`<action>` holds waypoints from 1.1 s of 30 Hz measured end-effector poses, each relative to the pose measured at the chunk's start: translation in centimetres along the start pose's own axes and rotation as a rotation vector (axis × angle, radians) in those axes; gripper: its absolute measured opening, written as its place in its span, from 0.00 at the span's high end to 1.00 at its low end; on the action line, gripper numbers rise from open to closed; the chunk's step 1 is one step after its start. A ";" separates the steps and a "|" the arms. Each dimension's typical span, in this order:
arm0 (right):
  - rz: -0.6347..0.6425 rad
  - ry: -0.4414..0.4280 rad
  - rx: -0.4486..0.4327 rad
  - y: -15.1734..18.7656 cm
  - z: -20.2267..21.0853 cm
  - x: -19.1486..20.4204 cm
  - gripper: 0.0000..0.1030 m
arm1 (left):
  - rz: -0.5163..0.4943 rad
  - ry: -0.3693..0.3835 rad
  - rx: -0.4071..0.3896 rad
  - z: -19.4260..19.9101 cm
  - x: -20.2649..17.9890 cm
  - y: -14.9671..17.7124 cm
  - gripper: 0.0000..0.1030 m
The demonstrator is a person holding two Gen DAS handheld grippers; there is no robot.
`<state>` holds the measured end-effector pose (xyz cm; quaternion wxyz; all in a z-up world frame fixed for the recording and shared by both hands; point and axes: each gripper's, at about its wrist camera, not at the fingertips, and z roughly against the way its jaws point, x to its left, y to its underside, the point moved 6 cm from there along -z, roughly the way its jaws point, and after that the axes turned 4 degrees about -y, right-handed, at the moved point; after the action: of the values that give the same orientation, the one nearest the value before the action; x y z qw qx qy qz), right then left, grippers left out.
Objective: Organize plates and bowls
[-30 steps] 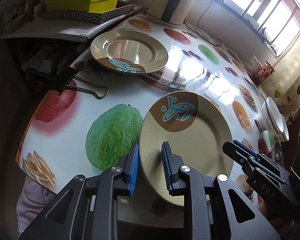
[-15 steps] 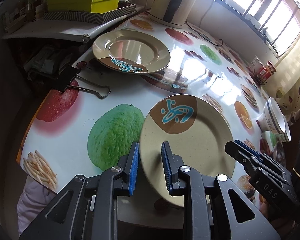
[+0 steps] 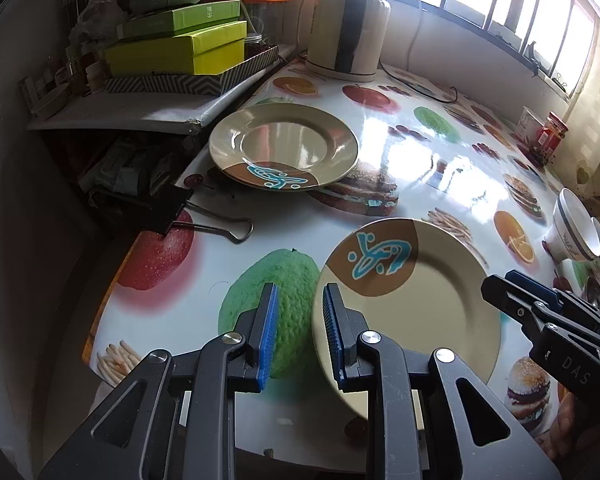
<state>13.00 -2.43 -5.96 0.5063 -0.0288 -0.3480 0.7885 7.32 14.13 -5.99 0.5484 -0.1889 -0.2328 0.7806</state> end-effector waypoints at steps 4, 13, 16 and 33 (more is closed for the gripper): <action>0.014 0.003 -0.009 -0.6 -0.1 0.2 0.59 | -0.031 -0.054 -0.051 0.6 0.3 -0.8 0.77; 0.056 -0.010 -0.038 -3.3 -0.5 1.1 0.53 | -0.027 -0.093 -0.096 0.7 1.7 -2.8 0.71; 0.073 -0.014 -0.037 -4.3 -0.9 1.6 0.51 | -0.027 -0.101 -0.100 0.5 2.2 -3.6 0.71; 0.140 -0.086 -0.022 -11.0 -4.8 3.8 0.48 | 0.066 -0.010 -0.045 -3.6 6.2 -8.1 0.71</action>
<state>21.68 5.88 -2.08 0.4341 -0.0248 -0.3750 0.8187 13.50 22.89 -4.50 0.5168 -0.2047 -0.2467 0.7938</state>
